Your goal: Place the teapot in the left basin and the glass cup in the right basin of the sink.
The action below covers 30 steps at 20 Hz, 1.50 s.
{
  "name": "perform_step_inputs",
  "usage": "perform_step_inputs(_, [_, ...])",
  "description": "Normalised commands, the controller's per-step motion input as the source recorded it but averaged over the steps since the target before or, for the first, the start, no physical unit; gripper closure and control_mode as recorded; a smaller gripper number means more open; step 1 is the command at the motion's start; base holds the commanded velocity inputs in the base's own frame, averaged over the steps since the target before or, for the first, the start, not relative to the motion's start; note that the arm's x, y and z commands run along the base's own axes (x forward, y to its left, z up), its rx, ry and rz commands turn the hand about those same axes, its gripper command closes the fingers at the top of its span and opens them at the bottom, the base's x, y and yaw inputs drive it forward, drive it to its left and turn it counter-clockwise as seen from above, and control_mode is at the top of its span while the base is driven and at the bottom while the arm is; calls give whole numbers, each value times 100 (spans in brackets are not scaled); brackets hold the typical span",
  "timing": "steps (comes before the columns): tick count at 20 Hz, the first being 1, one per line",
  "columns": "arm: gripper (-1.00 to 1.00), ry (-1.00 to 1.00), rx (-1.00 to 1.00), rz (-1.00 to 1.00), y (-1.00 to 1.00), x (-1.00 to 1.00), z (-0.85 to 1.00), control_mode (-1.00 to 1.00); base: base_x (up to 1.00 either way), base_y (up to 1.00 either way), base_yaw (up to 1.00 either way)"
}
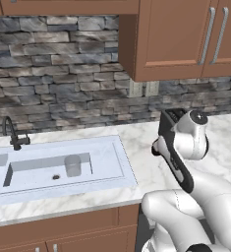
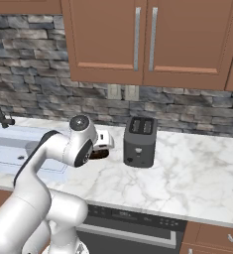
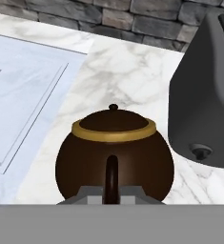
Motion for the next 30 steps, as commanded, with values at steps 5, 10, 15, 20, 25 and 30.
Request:
perform_step_inputs(5, [100,6,0,0,1,-14,12,-100,0,0,0])
perform_step_inputs(10, [100,1,0,0,2,-3,4,-100,0,0,0])
perform_step_inputs(15, [100,0,0,0,0,0,0,-100,0,0,0])
perform_step_inputs(20, [100,0,0,0,0,0,0,-100,0,0,0])
perform_step_inputs(25, [100,0,0,0,0,0,0,-100,0,0,0])
perform_step_inputs(30, [100,0,0,0,0,0,0,-100,0,0,0])
